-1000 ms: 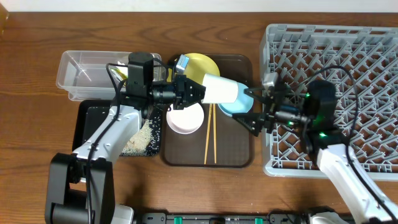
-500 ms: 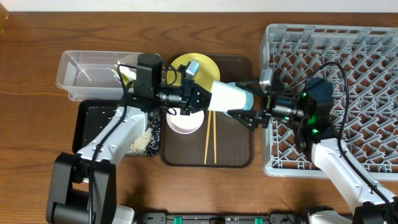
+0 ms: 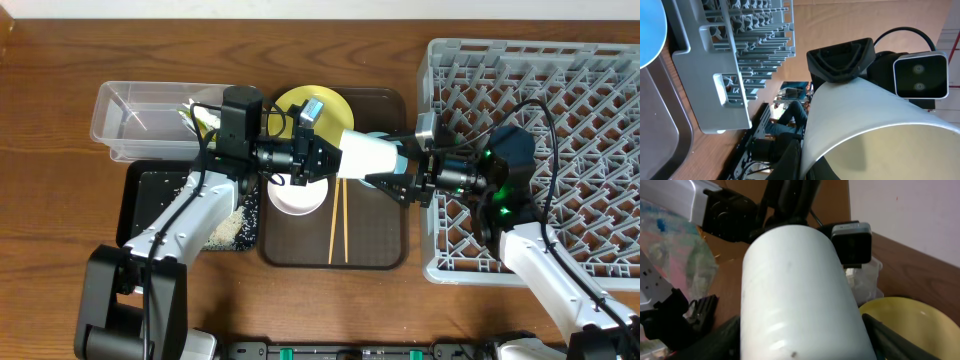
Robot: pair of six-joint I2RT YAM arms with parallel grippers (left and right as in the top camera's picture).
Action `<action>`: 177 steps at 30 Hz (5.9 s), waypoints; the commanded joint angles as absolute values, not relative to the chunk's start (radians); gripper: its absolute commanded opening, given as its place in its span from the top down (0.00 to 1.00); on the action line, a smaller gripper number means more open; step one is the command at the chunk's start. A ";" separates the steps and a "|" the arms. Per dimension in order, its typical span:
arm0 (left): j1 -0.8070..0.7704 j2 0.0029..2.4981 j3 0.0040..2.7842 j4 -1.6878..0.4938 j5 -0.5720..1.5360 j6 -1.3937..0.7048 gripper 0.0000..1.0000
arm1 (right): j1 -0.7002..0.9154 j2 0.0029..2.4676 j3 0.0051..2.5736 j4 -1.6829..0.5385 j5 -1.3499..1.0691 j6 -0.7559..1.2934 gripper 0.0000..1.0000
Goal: Sort waste into correct bins and load items into the dishwasher rack
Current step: 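Hand the white cup from the left gripper to the right gripper, then place the white cup upside down in the dish rack with the right gripper, then reach the right gripper to the light-blue bowl and lift it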
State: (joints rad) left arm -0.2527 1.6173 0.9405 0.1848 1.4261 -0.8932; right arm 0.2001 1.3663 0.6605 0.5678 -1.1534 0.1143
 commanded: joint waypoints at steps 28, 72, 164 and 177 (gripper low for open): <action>-0.110 1.613 0.950 -0.076 1.052 -0.455 0.65 | 0.136 1.367 0.677 0.353 -0.861 0.134 0.88; -0.027 1.261 0.950 -0.550 0.459 -0.233 0.65 | -0.154 1.467 1.326 -1.377 0.131 0.212 0.99; 0.004 1.260 0.950 -0.856 -0.079 -0.495 0.34 | 0.358 1.884 1.330 -0.649 -0.046 -0.210 0.99; 0.004 1.260 0.950 -0.850 -0.079 -0.495 0.30 | 0.284 1.548 1.330 -0.306 0.397 -0.332 0.99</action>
